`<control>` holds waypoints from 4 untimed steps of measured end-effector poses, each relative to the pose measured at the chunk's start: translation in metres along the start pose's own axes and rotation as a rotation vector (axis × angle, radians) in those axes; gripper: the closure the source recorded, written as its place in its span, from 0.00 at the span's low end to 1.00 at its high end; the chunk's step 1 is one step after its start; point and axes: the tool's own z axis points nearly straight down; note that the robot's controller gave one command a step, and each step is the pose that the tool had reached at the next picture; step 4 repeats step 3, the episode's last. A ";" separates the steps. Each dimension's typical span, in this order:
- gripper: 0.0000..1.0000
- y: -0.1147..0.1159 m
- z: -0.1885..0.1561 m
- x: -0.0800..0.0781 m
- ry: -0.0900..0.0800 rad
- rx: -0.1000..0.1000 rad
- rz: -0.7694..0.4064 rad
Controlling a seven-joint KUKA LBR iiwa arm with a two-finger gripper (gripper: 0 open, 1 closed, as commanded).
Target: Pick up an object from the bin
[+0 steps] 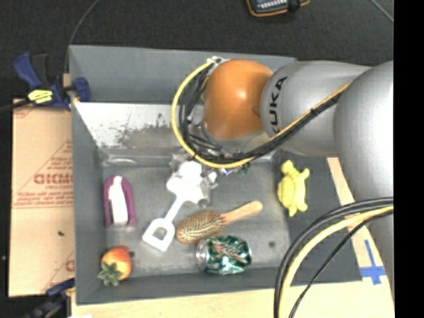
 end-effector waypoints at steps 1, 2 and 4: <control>0.00 -0.009 0.026 -0.016 -0.012 0.002 -0.033; 1.00 0.000 0.025 -0.014 -0.018 0.008 -0.214; 1.00 0.000 0.024 -0.014 -0.018 0.008 -0.213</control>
Offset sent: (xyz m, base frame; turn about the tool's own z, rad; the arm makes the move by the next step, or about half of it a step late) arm 0.0080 0.0069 -0.0303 -0.2195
